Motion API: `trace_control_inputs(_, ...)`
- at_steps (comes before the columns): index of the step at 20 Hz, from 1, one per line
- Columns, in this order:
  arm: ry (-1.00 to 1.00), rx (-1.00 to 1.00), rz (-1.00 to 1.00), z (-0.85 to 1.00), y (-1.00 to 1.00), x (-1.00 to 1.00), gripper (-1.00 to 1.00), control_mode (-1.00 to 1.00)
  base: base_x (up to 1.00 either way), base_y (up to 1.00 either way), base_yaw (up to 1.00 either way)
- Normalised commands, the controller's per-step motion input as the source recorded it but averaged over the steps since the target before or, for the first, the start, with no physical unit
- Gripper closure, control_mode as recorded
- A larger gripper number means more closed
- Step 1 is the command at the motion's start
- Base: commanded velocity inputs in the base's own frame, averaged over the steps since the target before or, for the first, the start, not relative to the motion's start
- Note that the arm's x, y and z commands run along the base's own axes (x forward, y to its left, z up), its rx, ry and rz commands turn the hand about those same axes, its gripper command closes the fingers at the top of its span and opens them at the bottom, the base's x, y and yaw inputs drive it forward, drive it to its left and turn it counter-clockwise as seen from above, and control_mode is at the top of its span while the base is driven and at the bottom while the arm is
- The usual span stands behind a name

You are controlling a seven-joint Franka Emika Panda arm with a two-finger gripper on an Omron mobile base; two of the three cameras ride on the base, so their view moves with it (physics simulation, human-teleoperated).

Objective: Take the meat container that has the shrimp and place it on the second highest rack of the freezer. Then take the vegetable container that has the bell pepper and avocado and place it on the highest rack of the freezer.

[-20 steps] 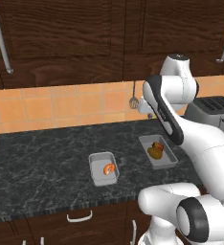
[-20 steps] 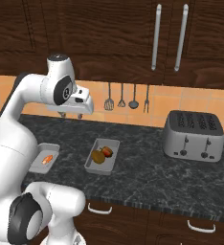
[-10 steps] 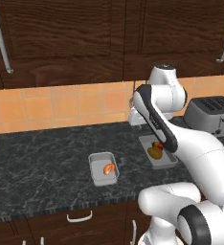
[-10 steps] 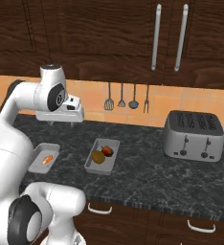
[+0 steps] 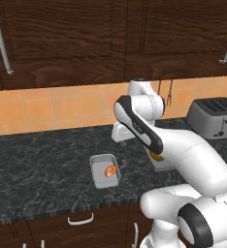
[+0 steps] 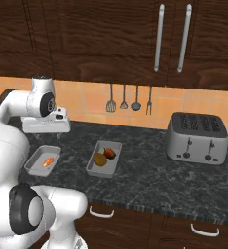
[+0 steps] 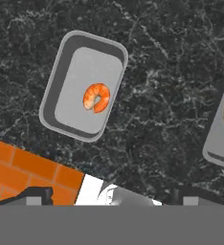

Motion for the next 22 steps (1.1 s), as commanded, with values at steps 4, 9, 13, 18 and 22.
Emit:
trace_control_inputs(4, 0.01, 0.09, 0.13, -0.9, 0.27, 0.0, -1.0, -1.0, 0.0, 0.0, 0.0)
trace_control_inputs(9, 0.12, 0.0, 0.08, -0.53, 0.29, 0.0, -1.0, -1.0, 0.0, 0.0, 0.0)
trace_control_inputs(13, 0.29, -0.17, 0.0, -0.01, 0.23, 0.0, -1.0, -1.0, 0.0, 0.0, 0.0)
trace_control_inputs(18, 0.1, -0.03, 0.0, -0.4, 0.09, 0.0, -1.0, -1.0, 0.0, 0.0, 0.0)
trace_control_inputs(22, 0.0, 0.0, -0.03, -0.31, 0.0, 0.01, -1.0, -1.0, 0.0, 0.0, 0.0)
